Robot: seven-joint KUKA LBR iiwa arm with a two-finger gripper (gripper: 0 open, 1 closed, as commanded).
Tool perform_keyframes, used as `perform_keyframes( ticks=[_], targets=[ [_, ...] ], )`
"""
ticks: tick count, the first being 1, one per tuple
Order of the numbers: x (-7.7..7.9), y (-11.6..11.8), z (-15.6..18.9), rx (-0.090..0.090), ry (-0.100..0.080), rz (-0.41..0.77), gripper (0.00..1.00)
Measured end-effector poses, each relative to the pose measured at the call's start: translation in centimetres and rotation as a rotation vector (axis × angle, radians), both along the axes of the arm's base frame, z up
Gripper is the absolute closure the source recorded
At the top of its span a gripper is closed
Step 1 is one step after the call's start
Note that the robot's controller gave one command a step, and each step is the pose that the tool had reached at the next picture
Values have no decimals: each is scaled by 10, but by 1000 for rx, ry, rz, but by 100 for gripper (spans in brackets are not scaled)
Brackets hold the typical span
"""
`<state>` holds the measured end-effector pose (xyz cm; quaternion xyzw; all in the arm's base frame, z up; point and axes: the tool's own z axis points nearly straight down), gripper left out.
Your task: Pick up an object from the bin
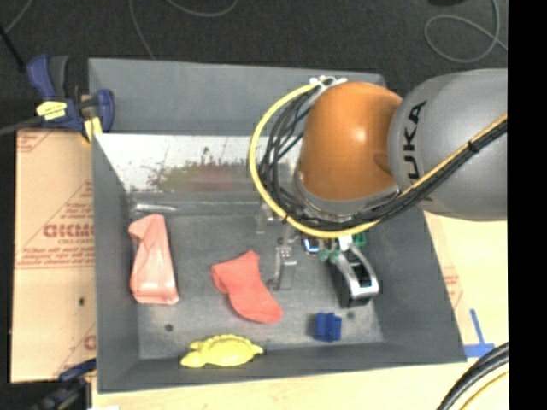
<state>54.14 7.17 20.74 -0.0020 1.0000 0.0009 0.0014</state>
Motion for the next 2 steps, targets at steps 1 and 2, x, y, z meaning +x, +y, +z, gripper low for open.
perform_keyframes(
  ticks=[1, 2],
  targets=[
    [0, 2, -41, -1, -7, 25, 0],
    [-21, 12, -85, -2, -1, 149, 0]
  ],
)
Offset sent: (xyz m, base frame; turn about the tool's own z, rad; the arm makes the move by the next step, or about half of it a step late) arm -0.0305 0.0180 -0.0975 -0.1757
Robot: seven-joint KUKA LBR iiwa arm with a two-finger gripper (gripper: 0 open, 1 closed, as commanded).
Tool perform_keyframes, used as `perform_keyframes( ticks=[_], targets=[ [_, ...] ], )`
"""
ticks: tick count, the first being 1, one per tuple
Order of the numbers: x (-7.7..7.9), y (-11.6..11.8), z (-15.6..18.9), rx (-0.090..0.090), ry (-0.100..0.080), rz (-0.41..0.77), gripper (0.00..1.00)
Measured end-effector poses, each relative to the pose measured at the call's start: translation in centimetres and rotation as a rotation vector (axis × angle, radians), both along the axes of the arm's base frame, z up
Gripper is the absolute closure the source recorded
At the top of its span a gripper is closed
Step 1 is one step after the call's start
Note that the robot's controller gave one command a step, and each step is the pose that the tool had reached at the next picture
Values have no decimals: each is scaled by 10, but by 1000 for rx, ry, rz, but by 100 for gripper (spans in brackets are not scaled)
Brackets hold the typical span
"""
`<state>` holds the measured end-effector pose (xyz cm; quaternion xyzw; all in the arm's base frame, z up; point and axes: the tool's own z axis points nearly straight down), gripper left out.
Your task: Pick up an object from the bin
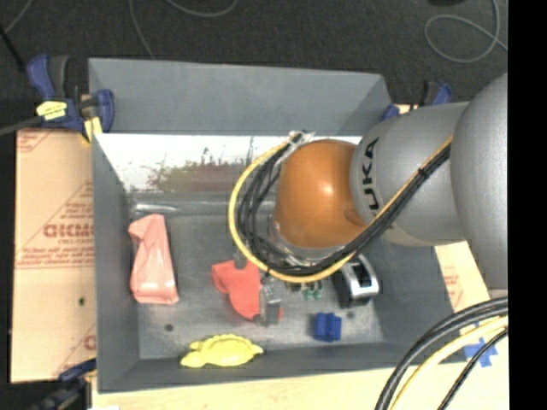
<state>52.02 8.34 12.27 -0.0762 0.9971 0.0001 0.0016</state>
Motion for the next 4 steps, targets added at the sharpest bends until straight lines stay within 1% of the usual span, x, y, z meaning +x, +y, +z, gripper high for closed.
perform_keyframes(
  ticks=[1, 2, 3, 4],
  targets=[
    [26, -12, -41, 2, -11, 21, 0],
    [75, -18, -85, 6, -38, 19, 100],
    [73, -18, -82, 7, -43, 19, 100],
    [49, 1, -6, 7, -40, 53, 100]
  ],
)
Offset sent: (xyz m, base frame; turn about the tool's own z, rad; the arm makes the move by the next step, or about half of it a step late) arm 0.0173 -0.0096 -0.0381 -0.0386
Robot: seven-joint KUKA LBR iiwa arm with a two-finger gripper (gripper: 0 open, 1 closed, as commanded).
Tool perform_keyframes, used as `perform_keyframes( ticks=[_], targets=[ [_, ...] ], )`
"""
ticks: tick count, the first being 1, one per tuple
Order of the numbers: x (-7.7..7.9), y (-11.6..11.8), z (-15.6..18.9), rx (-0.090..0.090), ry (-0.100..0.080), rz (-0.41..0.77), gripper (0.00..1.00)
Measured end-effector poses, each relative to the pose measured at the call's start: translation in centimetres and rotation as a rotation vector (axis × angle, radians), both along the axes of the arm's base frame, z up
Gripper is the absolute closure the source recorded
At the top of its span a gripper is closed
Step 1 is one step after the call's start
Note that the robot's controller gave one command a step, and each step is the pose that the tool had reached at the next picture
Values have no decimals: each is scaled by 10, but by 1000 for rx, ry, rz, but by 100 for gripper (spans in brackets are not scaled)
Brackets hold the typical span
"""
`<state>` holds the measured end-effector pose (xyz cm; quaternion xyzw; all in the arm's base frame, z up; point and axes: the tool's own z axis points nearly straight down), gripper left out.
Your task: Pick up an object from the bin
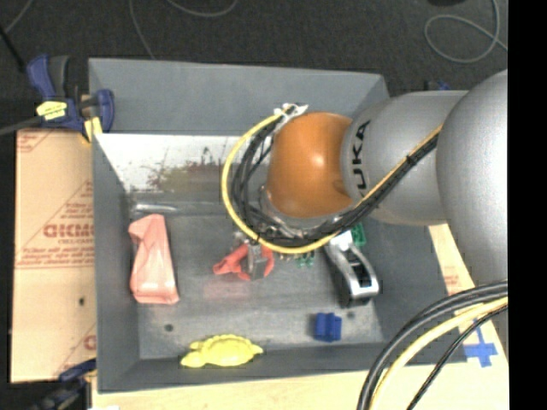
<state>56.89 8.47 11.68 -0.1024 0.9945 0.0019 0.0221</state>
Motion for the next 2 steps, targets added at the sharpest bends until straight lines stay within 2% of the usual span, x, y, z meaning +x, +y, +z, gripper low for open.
perform_keyframes(
  ticks=[1, 2],
  targets=[
    [0, 0, 0, 1, 0, 0, 100],
    [7, -7, 137, 1, -5, -23, 100]
  ],
)
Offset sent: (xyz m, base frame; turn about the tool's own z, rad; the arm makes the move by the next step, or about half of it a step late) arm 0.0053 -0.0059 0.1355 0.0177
